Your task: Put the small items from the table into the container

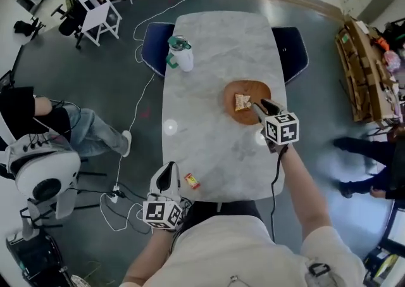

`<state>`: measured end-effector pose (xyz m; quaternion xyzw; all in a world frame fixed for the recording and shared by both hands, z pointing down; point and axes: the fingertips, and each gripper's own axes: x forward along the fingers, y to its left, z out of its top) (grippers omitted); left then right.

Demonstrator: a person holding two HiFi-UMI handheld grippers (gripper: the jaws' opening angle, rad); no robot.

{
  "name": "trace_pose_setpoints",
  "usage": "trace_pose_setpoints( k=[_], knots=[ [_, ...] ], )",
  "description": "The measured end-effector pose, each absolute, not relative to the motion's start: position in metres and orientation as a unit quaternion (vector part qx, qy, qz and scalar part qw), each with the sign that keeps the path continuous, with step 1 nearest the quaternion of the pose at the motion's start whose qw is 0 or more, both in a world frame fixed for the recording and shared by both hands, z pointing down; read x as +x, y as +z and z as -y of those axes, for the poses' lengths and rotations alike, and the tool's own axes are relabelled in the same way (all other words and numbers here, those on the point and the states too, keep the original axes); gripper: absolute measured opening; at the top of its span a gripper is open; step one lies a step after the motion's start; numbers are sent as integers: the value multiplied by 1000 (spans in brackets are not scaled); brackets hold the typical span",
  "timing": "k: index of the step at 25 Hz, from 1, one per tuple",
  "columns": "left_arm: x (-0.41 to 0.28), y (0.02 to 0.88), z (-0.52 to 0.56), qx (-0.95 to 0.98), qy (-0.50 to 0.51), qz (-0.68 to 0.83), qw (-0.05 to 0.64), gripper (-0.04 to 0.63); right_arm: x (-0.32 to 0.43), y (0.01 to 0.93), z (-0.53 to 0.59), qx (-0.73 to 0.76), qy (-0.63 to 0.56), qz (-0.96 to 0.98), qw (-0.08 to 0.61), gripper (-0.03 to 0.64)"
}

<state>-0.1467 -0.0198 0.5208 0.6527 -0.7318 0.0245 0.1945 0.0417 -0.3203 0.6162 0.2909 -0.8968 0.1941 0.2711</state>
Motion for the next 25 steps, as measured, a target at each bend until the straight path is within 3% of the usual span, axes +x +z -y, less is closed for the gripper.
trace_pose_setpoints(
  k=[5, 8, 15, 25],
  knots=[
    [-131, 484, 47, 720, -8, 677, 153, 3, 57, 504, 234, 313, 189, 924, 113, 149],
    [-125, 463, 52, 751, -26, 647, 130, 3, 44, 465, 172, 318, 180, 930, 45, 94],
    [-111, 439, 43, 799, -49, 590, 105, 3, 24, 439, 90, 347, 148, 926, 8, 57],
    [-109, 431, 19, 816, -52, 570, 84, 3, 34, 432, 76, 379, 140, 915, -2, 34]
  ],
)
